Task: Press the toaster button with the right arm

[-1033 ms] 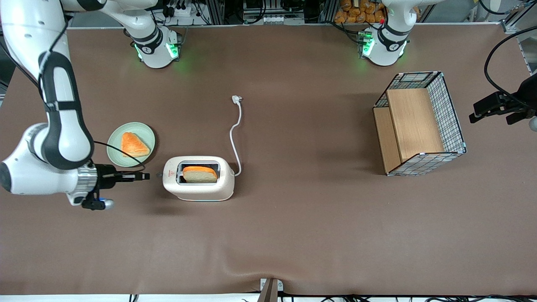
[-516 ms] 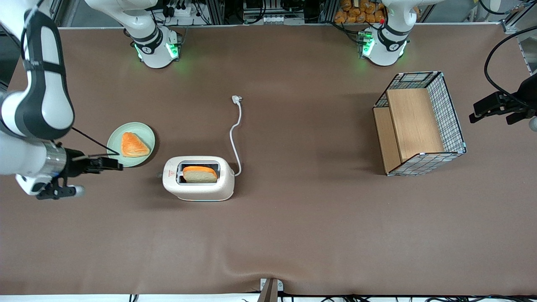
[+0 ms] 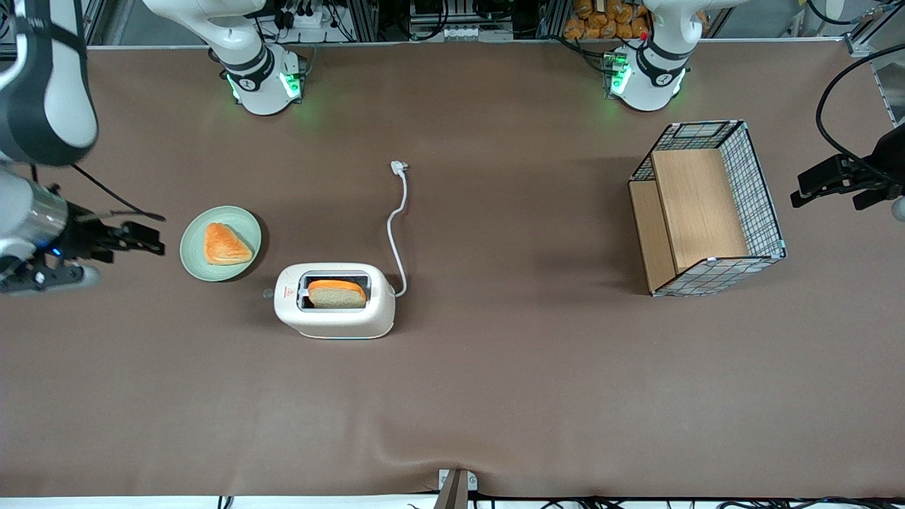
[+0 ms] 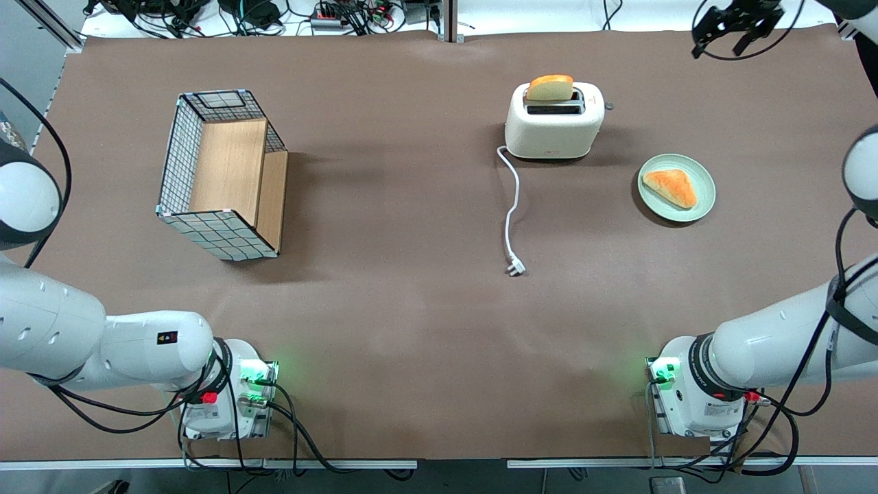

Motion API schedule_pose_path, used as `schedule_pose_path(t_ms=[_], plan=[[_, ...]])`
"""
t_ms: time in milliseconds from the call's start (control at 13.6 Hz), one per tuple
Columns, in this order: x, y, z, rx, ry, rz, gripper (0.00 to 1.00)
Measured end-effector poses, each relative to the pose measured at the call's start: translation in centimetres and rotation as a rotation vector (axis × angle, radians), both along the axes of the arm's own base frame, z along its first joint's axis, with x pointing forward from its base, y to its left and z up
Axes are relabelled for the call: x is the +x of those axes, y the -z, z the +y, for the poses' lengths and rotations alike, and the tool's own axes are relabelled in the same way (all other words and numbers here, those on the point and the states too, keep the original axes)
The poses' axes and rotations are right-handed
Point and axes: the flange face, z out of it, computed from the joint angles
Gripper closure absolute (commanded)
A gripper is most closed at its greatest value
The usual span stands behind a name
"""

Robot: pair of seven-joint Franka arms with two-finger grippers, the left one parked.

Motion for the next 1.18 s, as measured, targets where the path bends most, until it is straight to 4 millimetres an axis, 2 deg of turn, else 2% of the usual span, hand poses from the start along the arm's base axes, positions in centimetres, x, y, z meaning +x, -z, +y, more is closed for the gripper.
schedule_pose_path(t_ms=[221,369,590,1180], plan=[[-3.1,-3.6,-0.7,-0.014,0.045,0.016,0.00],[-4.1,-5.5,-1.0,-0.015,0.086,0.013,0.00],[-4.0,-8.0,-1.1,-0.016,0.101,-0.029,0.00],[-4.4,-10.9,-1.7,-0.018,0.131,-0.033,0.00]])
